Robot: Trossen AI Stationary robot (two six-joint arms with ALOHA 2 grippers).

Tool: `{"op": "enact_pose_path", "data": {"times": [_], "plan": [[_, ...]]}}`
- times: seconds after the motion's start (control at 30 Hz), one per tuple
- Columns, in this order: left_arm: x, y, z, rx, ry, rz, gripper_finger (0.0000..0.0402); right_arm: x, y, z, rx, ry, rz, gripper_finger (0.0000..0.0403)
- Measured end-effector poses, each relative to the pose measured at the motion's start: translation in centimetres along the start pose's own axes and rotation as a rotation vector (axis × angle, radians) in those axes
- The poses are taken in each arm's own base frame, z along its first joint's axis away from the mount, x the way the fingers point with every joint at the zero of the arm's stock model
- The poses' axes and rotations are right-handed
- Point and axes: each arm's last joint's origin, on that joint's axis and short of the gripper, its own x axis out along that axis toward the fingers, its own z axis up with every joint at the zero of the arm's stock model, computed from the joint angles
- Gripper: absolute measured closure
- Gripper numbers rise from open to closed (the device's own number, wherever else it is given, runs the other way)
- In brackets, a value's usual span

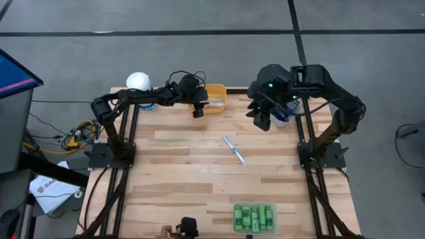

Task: Pick & Place Travel size toiletries
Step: Put the orange toothbrush into the yellow bin, then put the blue toothbrush into the yellow bin

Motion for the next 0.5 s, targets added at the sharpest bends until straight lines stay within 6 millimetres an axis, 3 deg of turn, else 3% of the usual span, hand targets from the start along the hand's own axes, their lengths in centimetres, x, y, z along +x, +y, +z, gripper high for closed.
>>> {"op": "enact_pose_path", "data": {"times": [0.17,0.27,0.37,0.5], "plan": [[-0.7,0.3,0.4,0.003,0.014,0.066,0.0166,1.3,-0.3,-0.3,0.007,0.047,-0.081,0.0221],[-2.1,0.5,1.1,-0.04,0.042,0.162,0.0125,3.1,-0.5,-0.5,0.031,0.076,-0.144,0.0194],[-5.1,1.3,2.6,-0.134,-0.031,0.235,0.0107,5.7,-1.0,-0.7,0.081,0.1,-0.2,0.0178],[-10.7,2.1,4.8,-0.232,-0.188,0.301,0.011,10.1,-1.8,-1.6,0.125,0.135,-0.22,0.0173]]}}
